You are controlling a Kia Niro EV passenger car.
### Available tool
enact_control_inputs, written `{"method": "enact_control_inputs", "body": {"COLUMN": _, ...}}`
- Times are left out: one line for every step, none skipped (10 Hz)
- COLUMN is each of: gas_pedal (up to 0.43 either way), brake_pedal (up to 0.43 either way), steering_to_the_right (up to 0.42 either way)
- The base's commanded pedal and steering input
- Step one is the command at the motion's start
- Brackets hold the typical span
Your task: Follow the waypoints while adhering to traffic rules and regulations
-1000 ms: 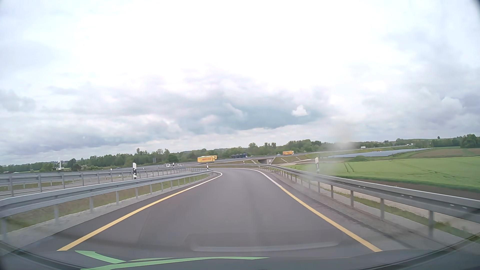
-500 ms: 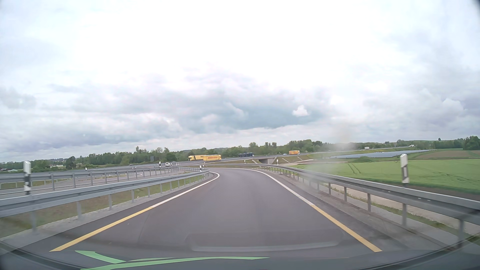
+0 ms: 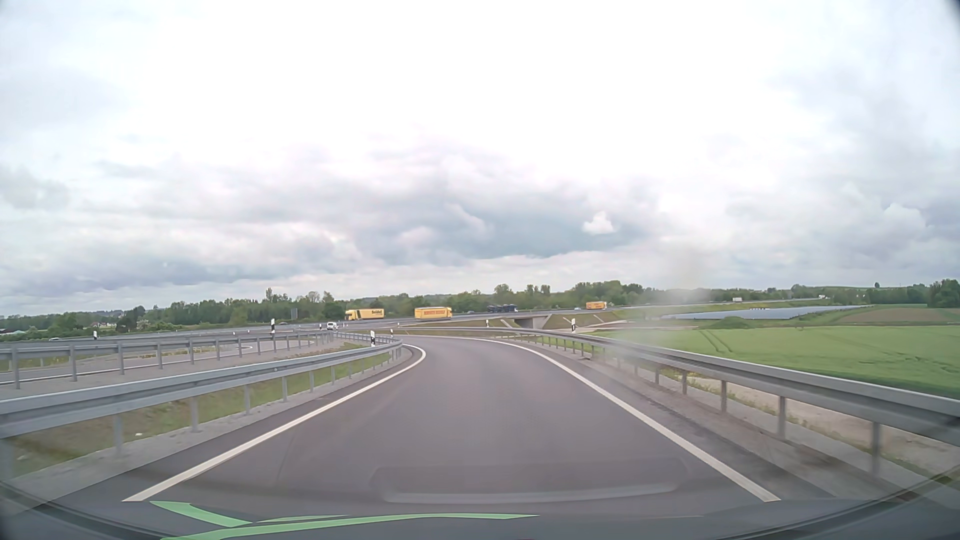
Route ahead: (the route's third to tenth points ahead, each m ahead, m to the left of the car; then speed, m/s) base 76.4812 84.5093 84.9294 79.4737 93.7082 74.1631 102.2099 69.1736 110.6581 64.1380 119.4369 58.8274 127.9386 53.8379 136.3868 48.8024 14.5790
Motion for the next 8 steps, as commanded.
{"method": "enact_control_inputs", "body": {"gas_pedal": 0.118, "brake_pedal": 0.0, "steering_to_the_right": 0.003}}
{"method": "enact_control_inputs", "body": {"gas_pedal": 0.087, "brake_pedal": 0.0, "steering_to_the_right": 0.003}}
{"method": "enact_control_inputs", "body": {"gas_pedal": 0.047, "brake_pedal": 0.0, "steering_to_the_right": 0.003}}
{"method": "enact_control_inputs", "body": {"gas_pedal": 0.0, "brake_pedal": 0.0, "steering_to_the_right": 0.002}}
{"method": "enact_control_inputs", "body": {"gas_pedal": 0.0, "brake_pedal": 0.0, "steering_to_the_right": 0.002}}
{"method": "enact_control_inputs", "body": {"gas_pedal": 0.0, "brake_pedal": 0.0, "steering_to_the_right": 0.0}}
{"method": "enact_control_inputs", "body": {"gas_pedal": 0.0, "brake_pedal": 0.0, "steering_to_the_right": -0.002}}
{"method": "enact_control_inputs", "body": {"gas_pedal": 0.0, "brake_pedal": 0.0, "steering_to_the_right": -0.005}}
